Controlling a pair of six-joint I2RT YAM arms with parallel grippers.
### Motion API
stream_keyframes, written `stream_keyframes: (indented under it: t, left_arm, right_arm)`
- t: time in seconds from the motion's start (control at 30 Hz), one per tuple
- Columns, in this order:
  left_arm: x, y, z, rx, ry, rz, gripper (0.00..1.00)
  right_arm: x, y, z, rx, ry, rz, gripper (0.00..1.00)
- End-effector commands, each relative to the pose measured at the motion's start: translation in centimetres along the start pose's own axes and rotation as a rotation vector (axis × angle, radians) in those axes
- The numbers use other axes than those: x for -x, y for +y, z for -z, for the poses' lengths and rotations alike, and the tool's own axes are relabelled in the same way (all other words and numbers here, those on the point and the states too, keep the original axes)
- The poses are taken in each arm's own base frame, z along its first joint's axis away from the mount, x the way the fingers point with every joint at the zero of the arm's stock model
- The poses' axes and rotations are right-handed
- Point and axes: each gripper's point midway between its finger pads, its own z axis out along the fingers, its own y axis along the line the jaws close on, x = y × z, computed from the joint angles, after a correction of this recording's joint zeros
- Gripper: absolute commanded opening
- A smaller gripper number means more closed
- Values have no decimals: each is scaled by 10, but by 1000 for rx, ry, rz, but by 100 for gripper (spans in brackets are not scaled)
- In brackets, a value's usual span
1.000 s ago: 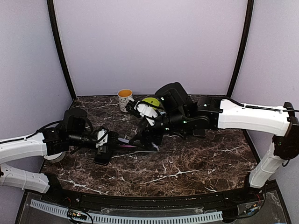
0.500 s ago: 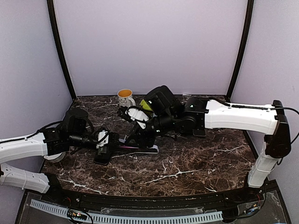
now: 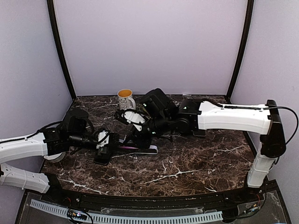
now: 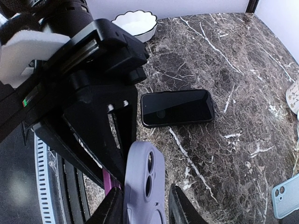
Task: Take the phone out of the phone case
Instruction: Remove the phone case from the phone.
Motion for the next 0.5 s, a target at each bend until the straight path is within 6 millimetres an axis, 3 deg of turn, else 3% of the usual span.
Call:
stream_keyframes:
  t: [0.0, 0.47]
  left_arm:
    - [32, 14, 7, 37, -84, -68, 0]
    - [27, 20, 5, 63, -56, -62, 0]
  right_arm:
    - [8, 1, -5, -24, -6, 29, 33]
    - [-12, 3, -8, -40, 70, 62, 16]
